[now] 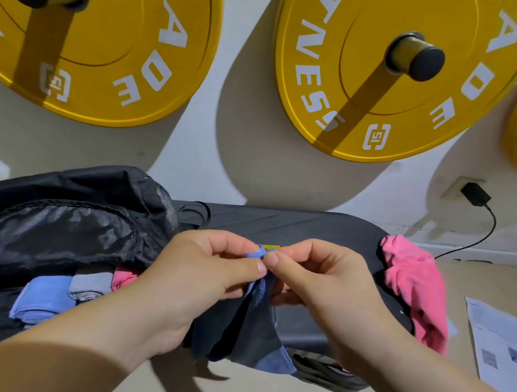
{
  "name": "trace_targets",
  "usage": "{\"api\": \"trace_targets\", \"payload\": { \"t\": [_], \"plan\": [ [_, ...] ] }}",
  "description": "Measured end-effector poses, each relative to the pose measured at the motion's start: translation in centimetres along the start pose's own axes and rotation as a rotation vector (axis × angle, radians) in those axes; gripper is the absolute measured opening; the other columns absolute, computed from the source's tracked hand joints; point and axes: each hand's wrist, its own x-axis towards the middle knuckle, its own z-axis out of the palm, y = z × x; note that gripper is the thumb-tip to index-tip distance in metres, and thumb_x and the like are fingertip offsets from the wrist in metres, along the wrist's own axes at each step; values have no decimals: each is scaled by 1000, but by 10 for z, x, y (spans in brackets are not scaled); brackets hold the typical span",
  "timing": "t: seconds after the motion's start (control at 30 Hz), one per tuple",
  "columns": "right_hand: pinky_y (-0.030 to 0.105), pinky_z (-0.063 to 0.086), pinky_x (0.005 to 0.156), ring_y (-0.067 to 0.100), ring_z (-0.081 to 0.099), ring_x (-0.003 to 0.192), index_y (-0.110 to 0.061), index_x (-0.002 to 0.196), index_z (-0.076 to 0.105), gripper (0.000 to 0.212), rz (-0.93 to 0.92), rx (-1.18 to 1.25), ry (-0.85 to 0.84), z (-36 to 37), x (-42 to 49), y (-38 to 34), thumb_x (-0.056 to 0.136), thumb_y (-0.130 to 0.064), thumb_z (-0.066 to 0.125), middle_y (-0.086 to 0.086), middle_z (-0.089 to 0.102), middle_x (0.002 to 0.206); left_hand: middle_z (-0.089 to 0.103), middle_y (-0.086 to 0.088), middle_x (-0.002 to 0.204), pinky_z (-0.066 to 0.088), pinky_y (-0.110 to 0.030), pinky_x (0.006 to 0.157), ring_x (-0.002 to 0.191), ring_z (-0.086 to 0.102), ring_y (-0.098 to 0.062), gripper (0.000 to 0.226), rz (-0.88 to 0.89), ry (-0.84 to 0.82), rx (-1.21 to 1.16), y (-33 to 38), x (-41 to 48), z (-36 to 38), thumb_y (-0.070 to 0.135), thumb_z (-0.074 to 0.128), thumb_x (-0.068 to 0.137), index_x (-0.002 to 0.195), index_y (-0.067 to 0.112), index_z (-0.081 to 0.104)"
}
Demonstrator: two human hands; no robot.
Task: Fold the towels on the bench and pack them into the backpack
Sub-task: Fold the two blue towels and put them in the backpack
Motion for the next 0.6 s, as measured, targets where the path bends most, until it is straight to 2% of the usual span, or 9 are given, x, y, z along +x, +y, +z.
{"api": "trace_targets", "payload": {
  "t": [0.17, 0.33, 0.47, 0.53, 0.6],
  "plan": [
    [38, 61, 73, 17, 68, 65, -7, 79, 76, 12, 13, -4, -6, 3, -4, 0, 88, -16, 78, 6, 73, 69, 81, -3, 90, 60, -45, 92, 99, 74, -26, 9, 90, 64, 120, -5, -3, 5, 18, 76, 88, 90, 26, 81],
    [43, 64, 78, 20, 70, 67, -10, 79, 79, 14, 9, -56, 6, 3, -4, 0, 91, -15, 74, 6, 75, 72, 81, 8, 89, 60, -32, 90, 91, 76, -8, 15, 153, 52, 198, -5, -6, 6, 17, 70, 95, 95, 25, 82],
    [48, 61, 83, 18, 66, 67, -3, 83, 78, 15, 27, -57, -10, 4, -8, 2, 94, -9, 68, 18, 72, 74, 80, 10, 85, 54, -12, 71, 79, 73, 3, 20, 197, 34, 239, -8, -8, 9, 11, 66, 96, 99, 23, 82],
    [47, 60, 86, 18, 67, 71, -4, 87, 79, 23, 32, -48, -40, 3, -8, 1, 92, 4, 59, 24, 74, 82, 80, 3, 85, 55, -13, 70, 78, 75, -6, 19, 206, 16, 220, -8, -9, 8, 8, 69, 93, 101, 21, 81],
    [37, 61, 88, 18, 74, 84, -5, 93, 81, 40, 53, 19, -120, 3, -9, -1, 89, 16, 47, 19, 78, 91, 78, 0, 79, 56, -16, 69, 71, 71, -10, 21, 226, -1, 186, -8, -10, 7, 4, 77, 86, 98, 20, 81]
  ]
}}
